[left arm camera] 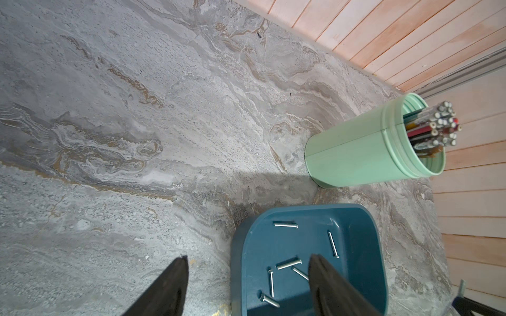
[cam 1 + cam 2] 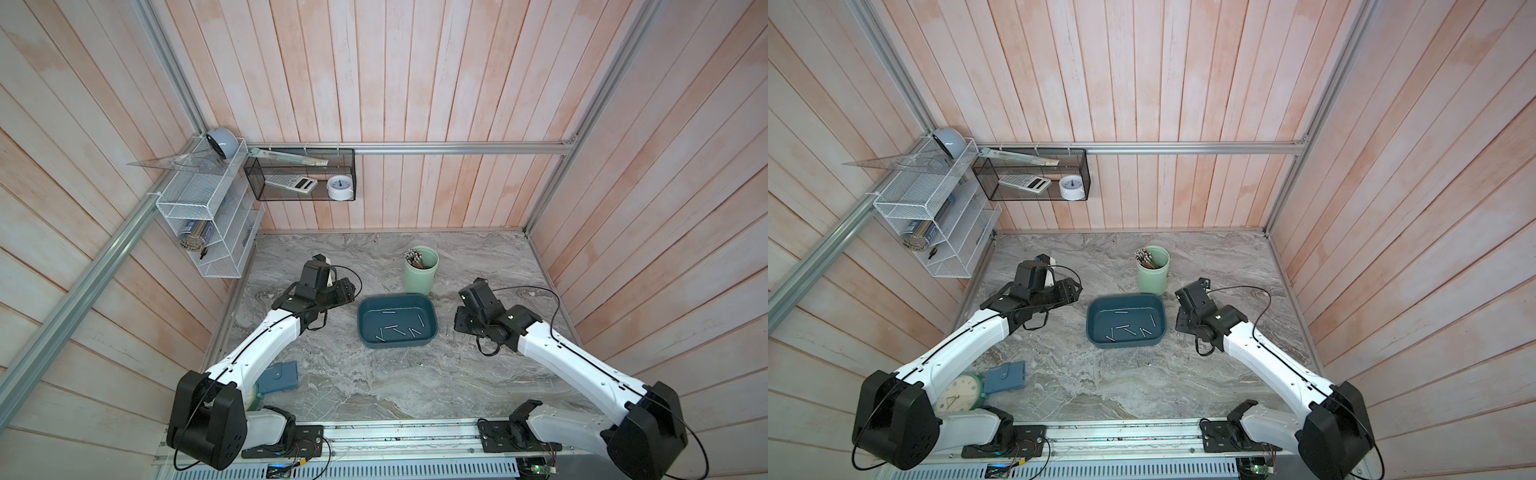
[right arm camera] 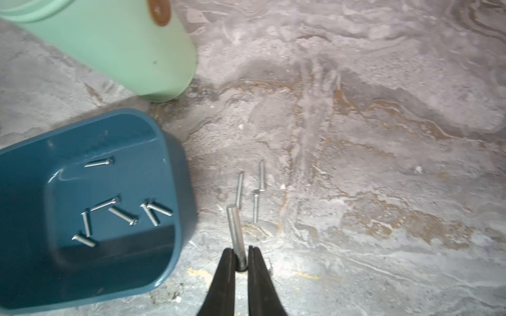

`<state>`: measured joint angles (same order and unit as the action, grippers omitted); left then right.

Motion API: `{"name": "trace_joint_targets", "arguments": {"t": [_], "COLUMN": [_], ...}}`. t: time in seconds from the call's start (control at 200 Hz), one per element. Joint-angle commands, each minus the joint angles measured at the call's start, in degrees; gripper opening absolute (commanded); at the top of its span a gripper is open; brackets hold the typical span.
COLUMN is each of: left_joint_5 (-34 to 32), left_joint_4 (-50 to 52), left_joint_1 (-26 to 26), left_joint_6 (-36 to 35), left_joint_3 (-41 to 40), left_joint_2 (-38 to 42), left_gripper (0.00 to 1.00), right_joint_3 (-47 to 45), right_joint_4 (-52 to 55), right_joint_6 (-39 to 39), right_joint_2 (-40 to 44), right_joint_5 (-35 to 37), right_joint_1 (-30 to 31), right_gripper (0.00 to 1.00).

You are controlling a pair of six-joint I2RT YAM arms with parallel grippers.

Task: Take out the screws from the storage box
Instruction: Place the screw at the center of the board.

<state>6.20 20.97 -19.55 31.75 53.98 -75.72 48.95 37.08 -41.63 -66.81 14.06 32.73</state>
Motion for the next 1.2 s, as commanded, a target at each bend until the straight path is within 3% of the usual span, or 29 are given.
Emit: {"name": "trace_joint_targets", "arguments": {"t": [0.0, 0.205, 0.32, 0.47, 1.195], "left_joint_5": [0.03, -0.71, -0.79, -0.67, -0.83], "left_joint_4": [-0.71, -0.66, -0.76, -0.49, -0.67], "left_joint_1": [-0.22, -0.22, -0.24, -0.31, -0.31], "left_joint_6": [0.07, -0.10, -0.10, -0.17, -0.19], "left_joint_3": [-0.37, -0.44, -0.54, -0.27, -0.45], "left_joint_2": [-0.08, -0.21, -0.30, -0.48, -0.41], "left_gripper": [0.75, 0.75, 0.75, 0.75, 0.75], "right_joint_3": [-0.48, 2.24, 4.84, 6.43, 4.85], "right_joint_4": [-1.70, -0.05, 1.43, 2.02, -0.21], "right_joint_6": [-1.29, -1.48, 2.54, 2.75, -1.61], "right_joint_2": [-1.14, -10.30, -16.52, -22.47, -26.81], "right_joint_5": [1.08, -5.99, -10.32, -11.70, -8.42], "right_joint_1": [-0.99, -1.11, -1.18, -1.18, -1.97], "right_gripper": [0.02, 0.02, 0.01, 0.00, 0.06]}}
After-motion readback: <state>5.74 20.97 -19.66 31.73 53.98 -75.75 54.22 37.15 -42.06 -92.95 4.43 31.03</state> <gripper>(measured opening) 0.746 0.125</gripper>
